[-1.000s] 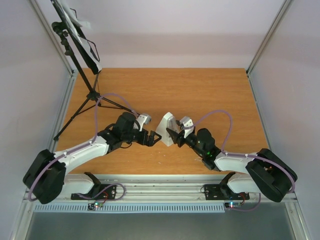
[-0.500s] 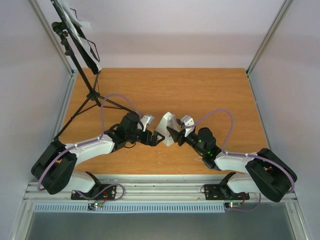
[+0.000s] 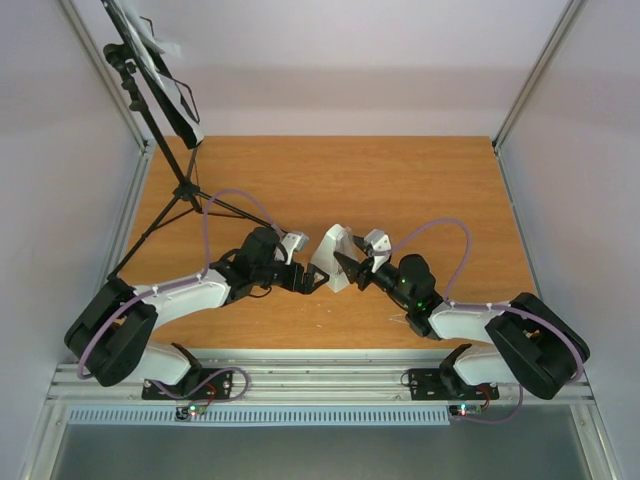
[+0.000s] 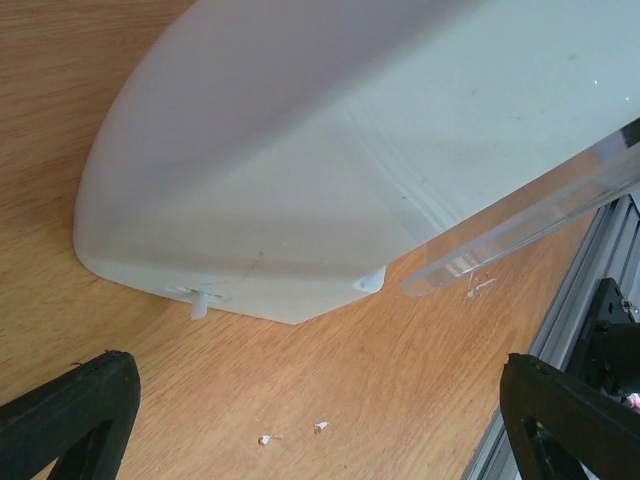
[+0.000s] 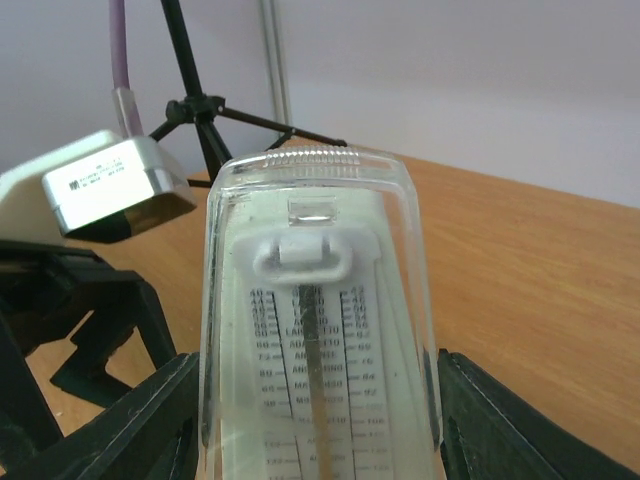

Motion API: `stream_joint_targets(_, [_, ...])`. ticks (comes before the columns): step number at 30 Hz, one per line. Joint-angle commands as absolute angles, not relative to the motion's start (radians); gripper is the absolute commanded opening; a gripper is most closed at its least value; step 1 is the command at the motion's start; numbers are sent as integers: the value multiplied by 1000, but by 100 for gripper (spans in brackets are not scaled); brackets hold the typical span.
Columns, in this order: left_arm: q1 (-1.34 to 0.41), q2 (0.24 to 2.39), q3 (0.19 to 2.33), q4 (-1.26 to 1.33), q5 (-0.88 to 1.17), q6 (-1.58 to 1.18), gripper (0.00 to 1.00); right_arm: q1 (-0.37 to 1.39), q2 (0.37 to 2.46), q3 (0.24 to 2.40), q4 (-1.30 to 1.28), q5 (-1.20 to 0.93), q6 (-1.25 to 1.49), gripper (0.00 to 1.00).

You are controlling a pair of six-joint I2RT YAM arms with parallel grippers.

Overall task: Pack up the instrument practice props
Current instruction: Close the cover of the metronome.

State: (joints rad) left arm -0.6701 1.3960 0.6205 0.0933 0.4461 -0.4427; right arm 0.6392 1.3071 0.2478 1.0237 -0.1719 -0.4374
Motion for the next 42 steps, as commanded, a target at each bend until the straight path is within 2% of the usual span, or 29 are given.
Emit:
stream_joint_targets(1, [-674, 1413, 620, 150, 460, -446, 99, 633, 1343, 233, 1091, -197, -440, 58])
stream_joint_targets(15, [-674, 1410, 623, 137, 460, -442, 99, 620, 1414, 249, 1137, -226, -459, 58])
stream_joint_targets(42, [-674, 1411, 634, 125, 462, -440, 99, 612, 1398, 294, 1065, -248, -517, 58])
